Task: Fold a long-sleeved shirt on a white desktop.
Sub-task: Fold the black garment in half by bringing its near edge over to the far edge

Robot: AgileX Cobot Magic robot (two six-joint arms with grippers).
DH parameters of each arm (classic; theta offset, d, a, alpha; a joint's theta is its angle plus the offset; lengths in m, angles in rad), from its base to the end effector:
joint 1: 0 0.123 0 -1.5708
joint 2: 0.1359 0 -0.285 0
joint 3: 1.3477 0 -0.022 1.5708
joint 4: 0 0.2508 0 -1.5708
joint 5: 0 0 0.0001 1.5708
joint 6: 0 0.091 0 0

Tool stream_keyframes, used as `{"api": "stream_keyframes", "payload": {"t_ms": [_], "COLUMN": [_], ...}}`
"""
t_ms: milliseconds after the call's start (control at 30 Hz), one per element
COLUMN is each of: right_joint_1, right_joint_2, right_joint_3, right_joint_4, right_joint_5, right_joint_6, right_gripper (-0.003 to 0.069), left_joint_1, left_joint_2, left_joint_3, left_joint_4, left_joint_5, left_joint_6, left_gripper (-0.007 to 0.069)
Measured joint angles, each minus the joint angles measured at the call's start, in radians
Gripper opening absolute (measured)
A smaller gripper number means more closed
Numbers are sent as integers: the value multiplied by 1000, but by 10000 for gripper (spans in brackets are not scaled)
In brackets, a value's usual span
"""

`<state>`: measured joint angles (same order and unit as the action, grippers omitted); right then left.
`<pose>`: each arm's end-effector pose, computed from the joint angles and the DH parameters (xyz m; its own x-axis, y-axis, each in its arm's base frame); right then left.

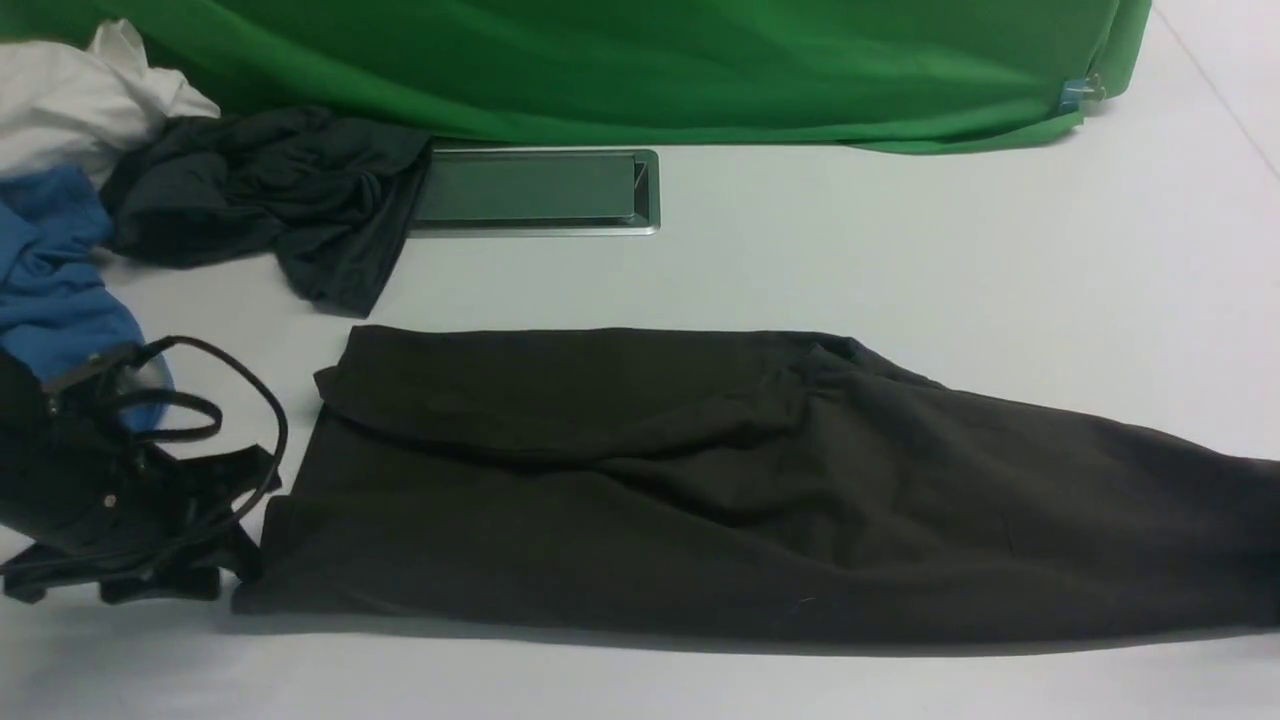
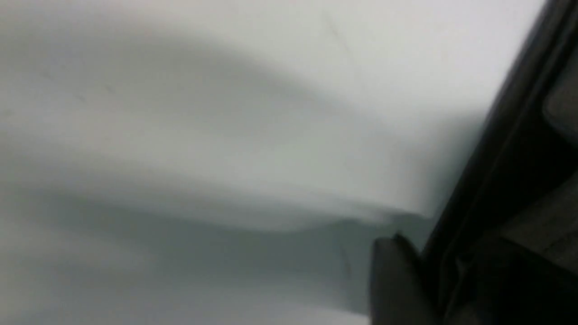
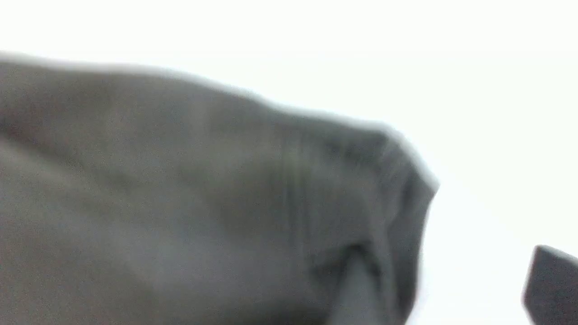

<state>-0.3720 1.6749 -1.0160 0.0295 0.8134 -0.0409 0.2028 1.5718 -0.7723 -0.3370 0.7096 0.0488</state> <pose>0.2870 -0.1099 0.1932 -0.9228 0.3379 -0.1852 0.3407 0.9400 0.0172 0.2573 0.0329 0.1706 -0.9094 -0.3958 -0.1281 -0.3578 0.9013 -0.2443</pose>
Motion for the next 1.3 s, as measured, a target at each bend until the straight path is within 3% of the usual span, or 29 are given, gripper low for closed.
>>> {"api": "stream_keyframes", "payload": {"t_ms": [67,133,167,233,300,333,367,400,467,567,600,700,733,767,933,1033,1167,1300], "right_joint_1": [0,2,13,42,102,110,145,230,385,557,605,747,747,798,886,948,1014,1042], "right_joint_2": [-14,-23,-37,-49,-58,-58,-58,-56,-33,30,57,188,196,259,357,368,390,442], "right_joint_3": [-72,-113,-175,-232,-285,-290,-306,-331,-357,-386,-397,-470,-476,-524,-634,-661,-667,-667], "right_joint_4": [6,28,78,184,337,336,416,523,596,610,605,574,572,555,468,382,365,360], "right_joint_5": [-9,-13,-22,-48,-79,-79,-95,-112,-114,-89,-70,43,50,100,105,-8,-60,-49], "right_joint_6": [20,20,-2,-89,-223,-223,-298,-395,-512,-573,-583,-600,-602,-619,-734,-860,-1003,-1051], "right_gripper": [619,629,610,547,434,420,363,233,82,31,28,26,26,26,50,160,329,353], "left_joint_1": [0,0,0,0,0,0,0,0,-7,-51,-71,-146,-155,-182,-201,-201,-201,-201], "left_joint_2": [0,0,0,0,0,0,0,0,0,0,0,1,2,7,21,21,21,21], "left_joint_3": [-33,-54,-91,-142,-198,-202,-218,-233,-226,-188,-170,-84,-78,-33,5,5,6,6], "left_joint_4": [13,19,21,9,-52,-61,-117,-211,-354,-409,-410,-377,-369,-333,-291,-292,-293,-295], "left_joint_5": [31,44,57,85,121,125,146,174,229,233,220,116,100,46,10,7,5,3], "left_joint_6": [-3,1,17,60,143,166,215,308,459,548,558,554,549,520,468,460,458,450], "left_gripper": [393,453,536,598,630,633,636,632,585,470,421,181,165,69,17,17,17,17]}}
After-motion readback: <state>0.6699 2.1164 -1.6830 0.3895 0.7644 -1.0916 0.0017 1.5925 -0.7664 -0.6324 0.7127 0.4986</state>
